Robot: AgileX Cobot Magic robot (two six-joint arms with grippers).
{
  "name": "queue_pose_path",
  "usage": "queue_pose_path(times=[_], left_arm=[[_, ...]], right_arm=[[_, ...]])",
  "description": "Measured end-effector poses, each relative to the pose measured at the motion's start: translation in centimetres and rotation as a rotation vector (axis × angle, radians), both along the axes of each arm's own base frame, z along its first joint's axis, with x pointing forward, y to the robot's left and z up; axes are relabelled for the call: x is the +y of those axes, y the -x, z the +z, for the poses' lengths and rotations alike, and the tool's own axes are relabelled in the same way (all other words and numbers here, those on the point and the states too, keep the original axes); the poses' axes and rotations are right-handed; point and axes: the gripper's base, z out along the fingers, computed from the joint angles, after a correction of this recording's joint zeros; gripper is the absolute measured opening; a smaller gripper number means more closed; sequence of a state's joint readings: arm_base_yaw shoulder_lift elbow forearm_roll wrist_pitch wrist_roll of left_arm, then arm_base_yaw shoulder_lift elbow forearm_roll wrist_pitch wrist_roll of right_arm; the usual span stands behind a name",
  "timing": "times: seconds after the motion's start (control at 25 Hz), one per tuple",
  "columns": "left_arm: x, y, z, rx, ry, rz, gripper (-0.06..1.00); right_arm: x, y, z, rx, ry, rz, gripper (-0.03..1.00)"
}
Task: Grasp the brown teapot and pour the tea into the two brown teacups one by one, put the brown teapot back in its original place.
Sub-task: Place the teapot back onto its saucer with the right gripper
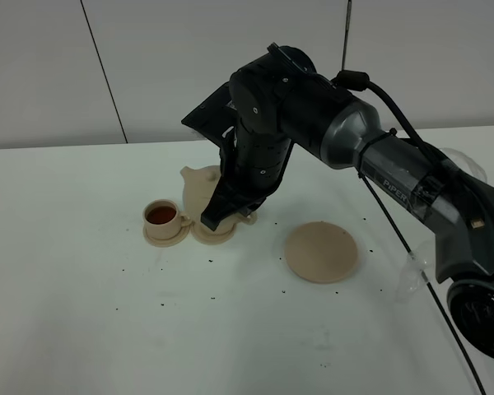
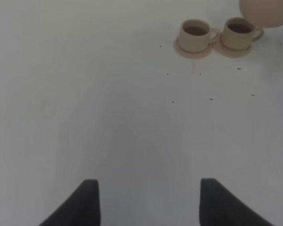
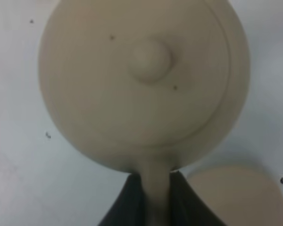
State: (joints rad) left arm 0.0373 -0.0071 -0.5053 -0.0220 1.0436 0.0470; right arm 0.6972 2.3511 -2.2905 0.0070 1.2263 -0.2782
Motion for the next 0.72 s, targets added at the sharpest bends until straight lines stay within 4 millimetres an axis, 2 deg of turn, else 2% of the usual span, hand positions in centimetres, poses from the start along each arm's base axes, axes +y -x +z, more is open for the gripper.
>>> queue_pose_path(times=[0.2,0.72], left_arm=[[0.00,0.00,0.00,0.000,0.000,0.000,0.53],[0.00,0.00,0.00,0.000,0.000,0.000,0.53]], right_arm=[[-0.35,0.08,-1.08,0.027,0.033,-0.014,0.09],[-0.32,0.12,-1.16,0.034,0.030,-0.018,0.09]])
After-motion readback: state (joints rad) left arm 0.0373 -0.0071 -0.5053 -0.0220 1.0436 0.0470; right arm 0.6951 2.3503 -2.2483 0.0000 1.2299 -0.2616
